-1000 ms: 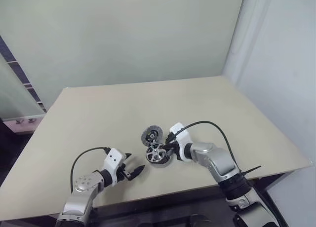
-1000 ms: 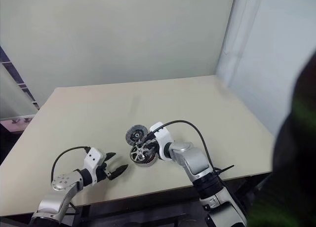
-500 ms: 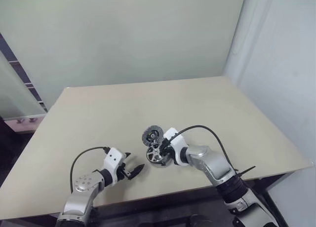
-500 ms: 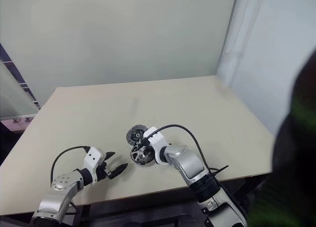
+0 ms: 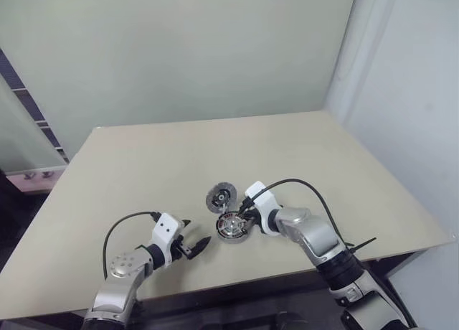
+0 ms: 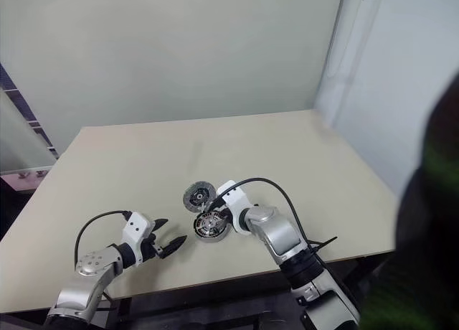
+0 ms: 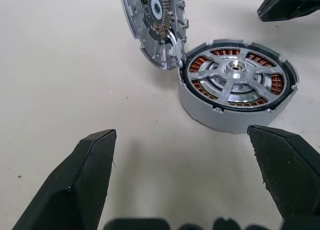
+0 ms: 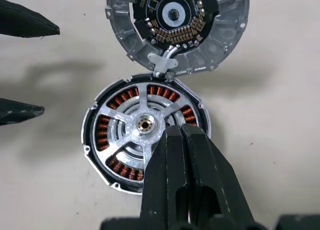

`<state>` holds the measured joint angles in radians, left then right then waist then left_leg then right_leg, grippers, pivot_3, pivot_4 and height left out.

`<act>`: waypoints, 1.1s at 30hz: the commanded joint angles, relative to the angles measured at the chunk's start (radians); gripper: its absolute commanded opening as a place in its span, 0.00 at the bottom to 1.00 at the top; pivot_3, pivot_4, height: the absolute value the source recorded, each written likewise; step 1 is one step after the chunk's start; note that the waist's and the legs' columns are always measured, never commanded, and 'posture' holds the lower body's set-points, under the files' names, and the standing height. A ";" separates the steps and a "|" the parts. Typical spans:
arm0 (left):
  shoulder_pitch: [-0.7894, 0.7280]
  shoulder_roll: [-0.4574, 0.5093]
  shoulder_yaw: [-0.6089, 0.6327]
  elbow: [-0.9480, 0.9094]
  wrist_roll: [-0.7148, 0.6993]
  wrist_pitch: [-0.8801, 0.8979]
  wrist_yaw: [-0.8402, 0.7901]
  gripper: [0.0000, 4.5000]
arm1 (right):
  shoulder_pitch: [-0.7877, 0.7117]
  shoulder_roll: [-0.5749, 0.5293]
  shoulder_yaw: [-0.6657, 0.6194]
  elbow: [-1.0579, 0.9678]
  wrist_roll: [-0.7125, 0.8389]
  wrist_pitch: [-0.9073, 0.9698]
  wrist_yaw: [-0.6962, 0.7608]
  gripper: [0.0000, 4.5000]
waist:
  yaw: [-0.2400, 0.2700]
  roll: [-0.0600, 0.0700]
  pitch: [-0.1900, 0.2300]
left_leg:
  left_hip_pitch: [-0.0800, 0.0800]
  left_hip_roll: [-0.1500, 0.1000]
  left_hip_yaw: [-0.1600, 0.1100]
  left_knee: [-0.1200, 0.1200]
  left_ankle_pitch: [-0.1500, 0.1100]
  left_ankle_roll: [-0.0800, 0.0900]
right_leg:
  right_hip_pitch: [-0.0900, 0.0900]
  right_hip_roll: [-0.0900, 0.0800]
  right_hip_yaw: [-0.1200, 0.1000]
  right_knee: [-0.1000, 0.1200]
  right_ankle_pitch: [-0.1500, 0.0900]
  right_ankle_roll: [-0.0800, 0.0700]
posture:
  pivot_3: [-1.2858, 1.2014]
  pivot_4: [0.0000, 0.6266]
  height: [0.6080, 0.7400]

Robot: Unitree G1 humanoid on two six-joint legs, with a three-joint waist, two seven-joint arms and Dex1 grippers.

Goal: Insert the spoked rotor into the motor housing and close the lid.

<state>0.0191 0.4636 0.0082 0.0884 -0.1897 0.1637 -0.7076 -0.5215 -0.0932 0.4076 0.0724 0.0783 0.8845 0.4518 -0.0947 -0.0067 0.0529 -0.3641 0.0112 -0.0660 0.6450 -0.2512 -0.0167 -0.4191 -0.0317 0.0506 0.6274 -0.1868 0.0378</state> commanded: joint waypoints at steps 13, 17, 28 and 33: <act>-0.018 0.000 0.004 -0.046 -0.009 -0.001 0.000 1.00 | 0.001 0.043 -0.081 -0.023 0.030 -0.177 -0.006 0.01 | 0.000 0.000 0.000 | 0.000 0.000 0.000 0.000 0.000 0.000 | 0.000 0.000 0.000 0.000 0.000 0.000 | 0.52 0.00 1.00; -0.016 -0.001 0.004 -0.054 -0.014 0.004 -0.002 1.00 | 0.021 0.088 -0.069 0.082 0.020 -0.300 -0.021 0.01 | 0.000 0.000 0.000 | 0.000 0.000 0.000 0.000 0.000 0.000 | 0.000 0.000 0.000 0.000 0.000 0.000 | 0.52 0.00 1.00; 0.036 0.031 0.038 -0.148 -0.039 0.049 -0.010 1.00 | 0.042 0.143 -0.024 0.443 -0.072 -0.496 -0.021 0.01 | -0.001 0.000 0.000 | 0.001 0.000 0.000 0.000 0.000 0.000 | 0.001 0.000 0.001 0.000 0.000 0.000 | 0.52 0.00 1.00; 0.047 0.034 0.041 -0.159 -0.044 0.061 -0.010 1.00 | 0.043 0.142 -0.057 0.414 -0.059 -0.508 -0.005 0.01 | -0.001 0.000 0.000 | 0.006 0.000 -0.001 0.000 0.000 0.000 | 0.007 0.000 0.000 -0.001 0.000 0.000 | 0.52 0.00 1.00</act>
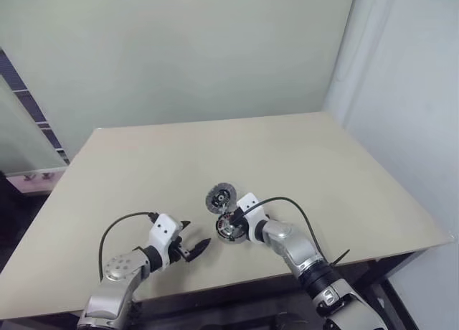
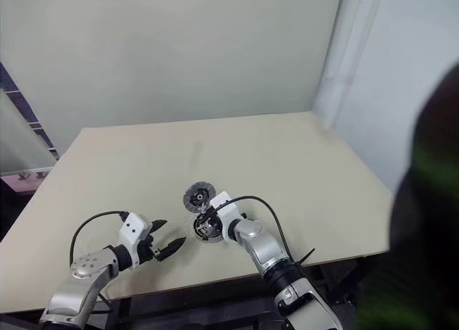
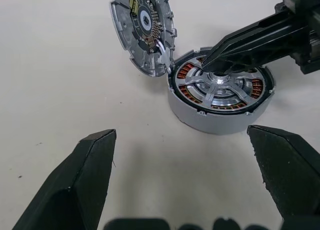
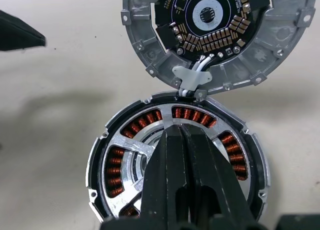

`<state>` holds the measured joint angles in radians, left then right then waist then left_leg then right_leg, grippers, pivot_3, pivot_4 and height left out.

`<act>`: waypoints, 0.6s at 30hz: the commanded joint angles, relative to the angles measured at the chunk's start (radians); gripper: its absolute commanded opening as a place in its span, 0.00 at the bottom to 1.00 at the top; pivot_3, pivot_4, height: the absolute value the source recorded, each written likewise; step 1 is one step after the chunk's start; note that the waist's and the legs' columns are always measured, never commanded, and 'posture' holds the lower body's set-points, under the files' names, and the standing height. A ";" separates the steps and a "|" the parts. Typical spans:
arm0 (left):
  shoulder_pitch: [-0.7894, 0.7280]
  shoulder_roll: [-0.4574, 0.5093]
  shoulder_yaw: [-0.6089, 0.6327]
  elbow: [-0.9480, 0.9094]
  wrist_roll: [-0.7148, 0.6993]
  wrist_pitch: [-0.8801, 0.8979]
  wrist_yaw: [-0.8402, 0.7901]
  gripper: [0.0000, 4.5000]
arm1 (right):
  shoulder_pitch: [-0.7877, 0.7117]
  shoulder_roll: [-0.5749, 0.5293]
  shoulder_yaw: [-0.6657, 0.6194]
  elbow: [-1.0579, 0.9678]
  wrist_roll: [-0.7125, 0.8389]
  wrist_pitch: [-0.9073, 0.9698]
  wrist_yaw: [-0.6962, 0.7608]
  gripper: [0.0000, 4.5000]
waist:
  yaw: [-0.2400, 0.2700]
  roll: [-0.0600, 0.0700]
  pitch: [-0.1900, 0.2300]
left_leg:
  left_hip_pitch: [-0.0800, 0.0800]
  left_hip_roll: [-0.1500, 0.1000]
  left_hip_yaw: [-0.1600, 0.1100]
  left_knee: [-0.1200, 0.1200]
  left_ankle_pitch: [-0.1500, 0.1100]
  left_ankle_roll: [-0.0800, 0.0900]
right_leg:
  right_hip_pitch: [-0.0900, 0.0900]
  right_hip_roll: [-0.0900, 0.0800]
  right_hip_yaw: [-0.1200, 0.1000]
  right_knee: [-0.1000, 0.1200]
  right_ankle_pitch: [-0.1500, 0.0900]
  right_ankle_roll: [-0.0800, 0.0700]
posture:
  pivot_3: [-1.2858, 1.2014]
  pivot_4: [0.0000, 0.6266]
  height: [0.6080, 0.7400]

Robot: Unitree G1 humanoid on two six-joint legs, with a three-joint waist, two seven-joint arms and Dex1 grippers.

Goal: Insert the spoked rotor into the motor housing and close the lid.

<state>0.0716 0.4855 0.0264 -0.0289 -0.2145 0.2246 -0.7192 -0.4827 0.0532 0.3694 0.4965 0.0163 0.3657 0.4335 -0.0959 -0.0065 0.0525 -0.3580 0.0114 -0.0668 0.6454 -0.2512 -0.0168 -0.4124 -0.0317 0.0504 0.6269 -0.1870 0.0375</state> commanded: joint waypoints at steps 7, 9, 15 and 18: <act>-0.025 0.003 0.009 -0.005 -0.014 -0.008 -0.009 1.00 | -0.025 -0.029 -0.059 -0.164 0.031 0.082 0.054 0.14 | 0.000 0.000 0.000 | -0.002 0.000 0.000 0.001 0.000 0.000 | -0.001 0.000 0.000 0.000 0.000 0.000 | 0.52 0.00 1.00; -0.030 0.002 0.006 0.001 -0.013 -0.009 -0.011 1.00 | -0.024 -0.036 -0.064 -0.193 0.034 0.098 0.059 0.29 | 0.000 0.000 0.000 | -0.002 0.000 0.000 0.000 0.000 0.000 | -0.002 0.000 0.000 0.000 0.000 0.000 | 0.52 0.00 1.00; -0.051 -0.005 -0.003 0.033 -0.009 -0.022 -0.024 1.00 | -0.020 -0.114 -0.057 -0.287 0.005 0.111 0.081 0.79 | 0.001 0.000 0.000 | -0.003 0.000 0.000 -0.001 0.000 0.000 | -0.002 0.000 0.000 0.000 0.000 0.000 | 0.52 0.00 1.00; -0.059 -0.009 -0.007 0.046 -0.007 -0.027 -0.029 1.00 | -0.015 -0.147 -0.075 -0.315 0.017 0.125 0.086 1.00 | 0.001 0.000 0.000 | -0.003 0.000 0.000 0.000 0.000 0.000 | -0.002 0.000 0.000 -0.001 0.000 0.000 | 0.52 0.00 1.00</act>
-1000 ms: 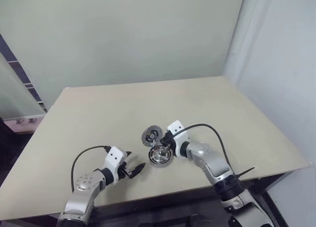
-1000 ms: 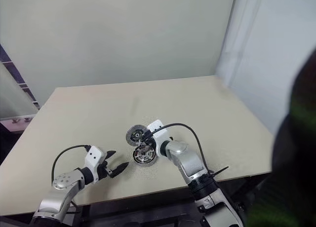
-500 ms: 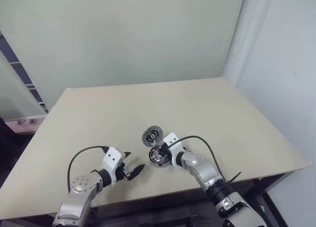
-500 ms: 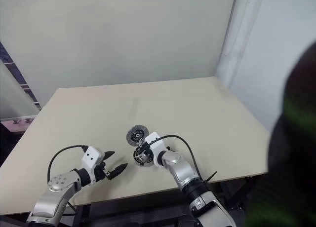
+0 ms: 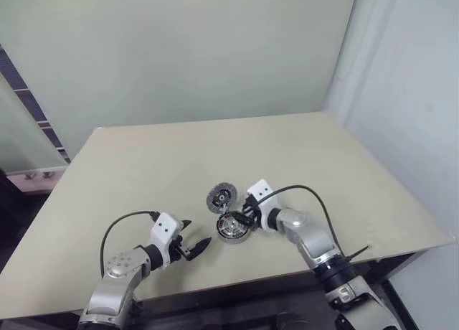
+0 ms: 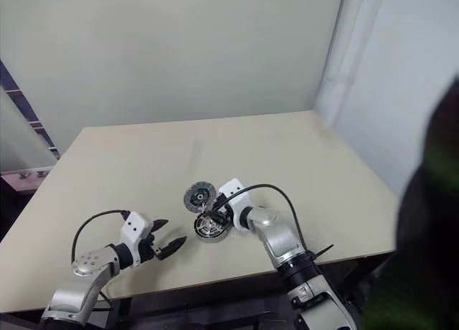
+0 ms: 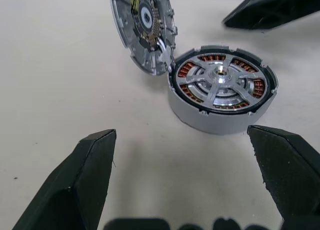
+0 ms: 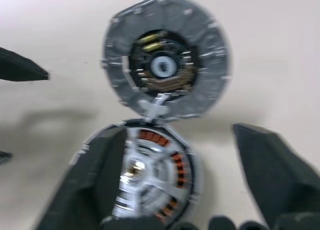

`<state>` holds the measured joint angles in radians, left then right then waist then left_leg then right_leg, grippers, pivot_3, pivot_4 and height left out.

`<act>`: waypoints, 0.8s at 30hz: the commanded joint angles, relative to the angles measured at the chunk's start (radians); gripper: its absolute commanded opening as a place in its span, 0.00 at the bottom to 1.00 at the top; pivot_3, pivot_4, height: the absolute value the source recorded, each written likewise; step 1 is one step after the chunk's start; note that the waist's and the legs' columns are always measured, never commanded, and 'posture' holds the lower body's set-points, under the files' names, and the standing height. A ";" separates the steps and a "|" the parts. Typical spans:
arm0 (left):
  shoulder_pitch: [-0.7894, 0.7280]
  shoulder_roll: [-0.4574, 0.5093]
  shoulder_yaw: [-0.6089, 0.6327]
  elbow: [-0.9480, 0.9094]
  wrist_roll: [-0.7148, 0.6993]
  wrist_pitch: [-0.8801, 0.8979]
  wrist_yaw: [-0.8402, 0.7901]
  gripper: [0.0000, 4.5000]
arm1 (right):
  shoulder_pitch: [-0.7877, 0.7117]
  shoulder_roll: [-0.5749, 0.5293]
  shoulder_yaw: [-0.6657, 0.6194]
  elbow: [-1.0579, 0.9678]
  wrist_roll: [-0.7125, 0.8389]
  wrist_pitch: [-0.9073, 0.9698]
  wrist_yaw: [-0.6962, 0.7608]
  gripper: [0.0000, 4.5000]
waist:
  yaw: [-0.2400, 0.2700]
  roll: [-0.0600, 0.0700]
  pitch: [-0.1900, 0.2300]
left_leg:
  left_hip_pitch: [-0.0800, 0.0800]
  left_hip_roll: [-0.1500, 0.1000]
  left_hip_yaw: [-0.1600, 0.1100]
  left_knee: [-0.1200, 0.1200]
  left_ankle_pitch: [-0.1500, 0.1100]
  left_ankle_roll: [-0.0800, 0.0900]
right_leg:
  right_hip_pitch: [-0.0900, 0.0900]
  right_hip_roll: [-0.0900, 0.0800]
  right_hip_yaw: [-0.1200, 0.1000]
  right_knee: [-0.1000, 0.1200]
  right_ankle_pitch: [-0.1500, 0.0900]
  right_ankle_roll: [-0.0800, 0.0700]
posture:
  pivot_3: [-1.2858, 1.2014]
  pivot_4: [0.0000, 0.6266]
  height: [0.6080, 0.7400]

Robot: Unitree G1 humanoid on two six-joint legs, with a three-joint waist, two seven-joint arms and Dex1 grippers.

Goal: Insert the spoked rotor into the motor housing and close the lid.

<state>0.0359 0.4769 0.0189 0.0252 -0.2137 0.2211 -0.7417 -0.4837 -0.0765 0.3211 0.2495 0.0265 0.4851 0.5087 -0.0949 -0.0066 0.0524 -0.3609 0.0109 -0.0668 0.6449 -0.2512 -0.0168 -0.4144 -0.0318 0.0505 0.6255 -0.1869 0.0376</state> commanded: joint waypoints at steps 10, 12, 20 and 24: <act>-0.044 -0.005 -0.007 0.018 -0.005 -0.032 -0.015 1.00 | 0.001 -0.124 -0.037 -0.081 -0.013 -0.005 0.050 1.00 | 0.000 0.000 0.000 | 0.000 0.000 0.000 0.000 0.000 0.000 | 0.000 0.000 0.000 0.000 0.000 0.000 | 0.52 0.00 1.00; -0.043 -0.002 -0.009 0.018 -0.005 -0.031 -0.022 1.00 | 0.005 -0.188 0.028 -0.099 -0.059 -0.063 0.113 1.00 | 0.001 0.000 0.000 | 0.000 0.000 0.000 0.000 0.000 0.000 | 0.000 0.000 0.000 0.000 0.000 0.000 | 0.52 0.00 1.00; -0.024 0.043 -0.032 -0.015 0.001 0.028 -0.069 1.00 | -0.027 -0.348 0.230 -0.218 -0.197 -0.136 0.313 1.00 | -0.001 0.000 0.000 | 0.001 0.000 0.000 0.000 0.000 0.000 | 0.000 0.000 0.000 0.000 0.000 0.000 | 0.52 0.00 1.00; -0.021 0.078 -0.059 -0.025 0.012 0.056 -0.099 1.00 | -0.070 -0.362 0.311 -0.261 -0.253 -0.113 0.401 1.00 | 0.000 0.000 0.000 | 0.000 0.000 0.000 0.001 0.000 0.000 | 0.000 0.000 0.000 0.000 0.000 0.000 | 0.52 0.00 1.00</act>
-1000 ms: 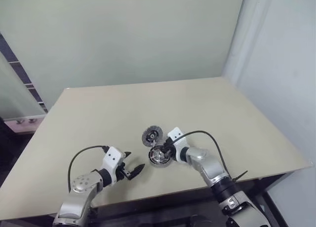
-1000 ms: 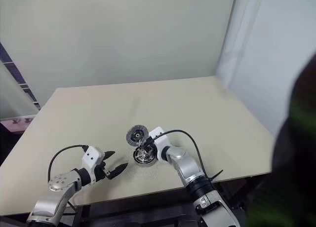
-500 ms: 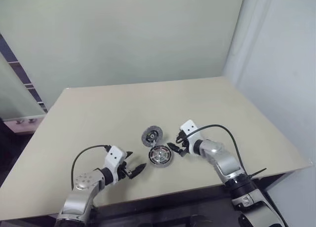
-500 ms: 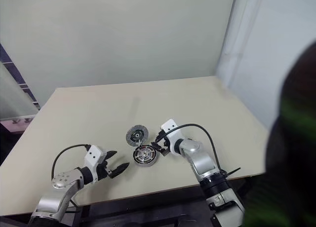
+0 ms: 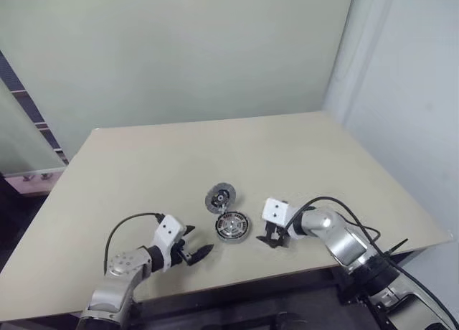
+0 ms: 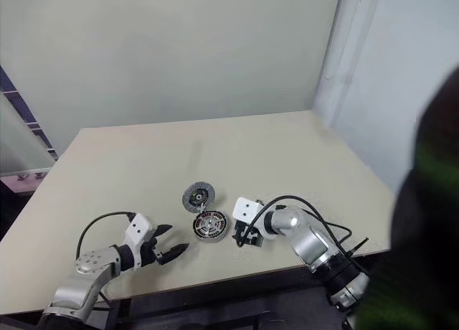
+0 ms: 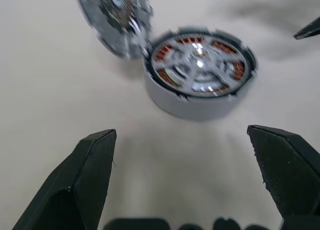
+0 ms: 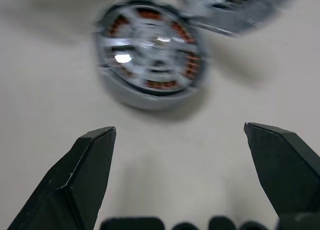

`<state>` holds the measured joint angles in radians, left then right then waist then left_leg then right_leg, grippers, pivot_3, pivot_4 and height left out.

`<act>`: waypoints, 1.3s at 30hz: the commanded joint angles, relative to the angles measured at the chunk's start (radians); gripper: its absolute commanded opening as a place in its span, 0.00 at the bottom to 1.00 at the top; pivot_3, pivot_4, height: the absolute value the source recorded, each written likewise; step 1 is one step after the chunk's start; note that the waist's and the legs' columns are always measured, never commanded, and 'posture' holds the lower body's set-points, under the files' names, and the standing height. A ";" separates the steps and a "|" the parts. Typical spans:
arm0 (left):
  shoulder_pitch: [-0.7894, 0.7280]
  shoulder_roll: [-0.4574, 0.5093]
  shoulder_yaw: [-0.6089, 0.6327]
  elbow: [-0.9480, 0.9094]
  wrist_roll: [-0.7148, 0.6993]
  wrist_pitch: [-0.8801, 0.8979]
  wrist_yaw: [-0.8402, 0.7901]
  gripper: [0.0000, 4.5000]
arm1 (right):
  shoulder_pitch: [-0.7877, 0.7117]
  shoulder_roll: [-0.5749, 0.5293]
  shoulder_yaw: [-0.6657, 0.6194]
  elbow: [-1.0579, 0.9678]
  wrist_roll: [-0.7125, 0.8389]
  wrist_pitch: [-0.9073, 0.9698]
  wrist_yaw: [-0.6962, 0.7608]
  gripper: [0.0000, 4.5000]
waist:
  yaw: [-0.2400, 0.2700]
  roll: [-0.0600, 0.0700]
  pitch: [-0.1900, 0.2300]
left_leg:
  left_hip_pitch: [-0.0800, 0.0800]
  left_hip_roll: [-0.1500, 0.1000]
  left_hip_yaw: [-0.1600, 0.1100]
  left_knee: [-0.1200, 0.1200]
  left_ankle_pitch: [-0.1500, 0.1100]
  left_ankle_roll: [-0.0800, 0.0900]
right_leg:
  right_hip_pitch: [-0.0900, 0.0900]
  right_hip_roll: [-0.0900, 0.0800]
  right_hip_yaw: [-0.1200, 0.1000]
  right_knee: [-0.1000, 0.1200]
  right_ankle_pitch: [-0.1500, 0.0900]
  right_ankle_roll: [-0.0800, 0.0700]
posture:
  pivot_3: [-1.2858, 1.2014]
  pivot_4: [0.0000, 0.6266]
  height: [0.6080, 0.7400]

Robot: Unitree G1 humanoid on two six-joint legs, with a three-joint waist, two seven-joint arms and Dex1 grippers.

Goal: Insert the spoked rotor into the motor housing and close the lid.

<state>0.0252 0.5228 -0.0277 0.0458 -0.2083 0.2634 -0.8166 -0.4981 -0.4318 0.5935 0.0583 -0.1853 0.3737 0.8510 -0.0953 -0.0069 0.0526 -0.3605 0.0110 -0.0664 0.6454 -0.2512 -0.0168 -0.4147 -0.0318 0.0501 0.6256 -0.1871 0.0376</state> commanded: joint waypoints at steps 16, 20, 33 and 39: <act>-0.029 0.038 -0.061 -0.050 0.012 0.041 -0.036 1.00 | -0.211 0.061 0.272 0.116 -0.297 -0.074 0.186 1.00 | 0.005 0.000 0.000 | 0.000 0.000 -0.001 0.000 0.000 0.000 | 0.000 0.000 -0.001 0.000 0.000 0.000 | 0.52 0.00 1.00; -0.019 0.034 -0.063 -0.056 0.013 0.036 -0.029 1.00 | -0.216 0.092 0.268 0.163 -0.318 -0.092 0.173 1.00 | 0.003 0.000 0.000 | 0.000 0.000 -0.001 0.000 0.000 0.000 | 0.000 0.000 -0.001 0.001 0.000 0.000 | 0.52 0.00 1.00; -0.009 0.034 -0.061 -0.056 0.016 0.015 -0.025 1.00 | -0.216 0.156 0.247 0.251 -0.354 -0.096 0.131 0.80 | 0.000 0.000 0.000 | 0.005 0.001 -0.001 0.001 0.000 0.000 | 0.003 0.000 -0.002 0.002 0.000 0.000 | 0.52 0.00 1.00; -0.006 0.034 -0.060 -0.056 0.017 0.010 -0.024 1.00 | -0.209 0.192 0.223 0.277 -0.358 -0.103 0.092 0.33 | 0.000 -0.001 0.000 | 0.004 0.001 -0.001 0.002 0.000 0.000 | 0.003 0.000 -0.002 0.003 0.000 0.000 | 0.52 0.00 1.00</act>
<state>0.0284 0.5524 -0.0960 0.0296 -0.1935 0.2929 -0.8455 -0.7009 -0.2489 0.8262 0.3283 -0.5380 0.2773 0.9462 -0.0953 -0.0074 0.0522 -0.3563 0.0117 -0.0679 0.6471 -0.2508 -0.0166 -0.4115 -0.0320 0.0478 0.6281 -0.1870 0.0376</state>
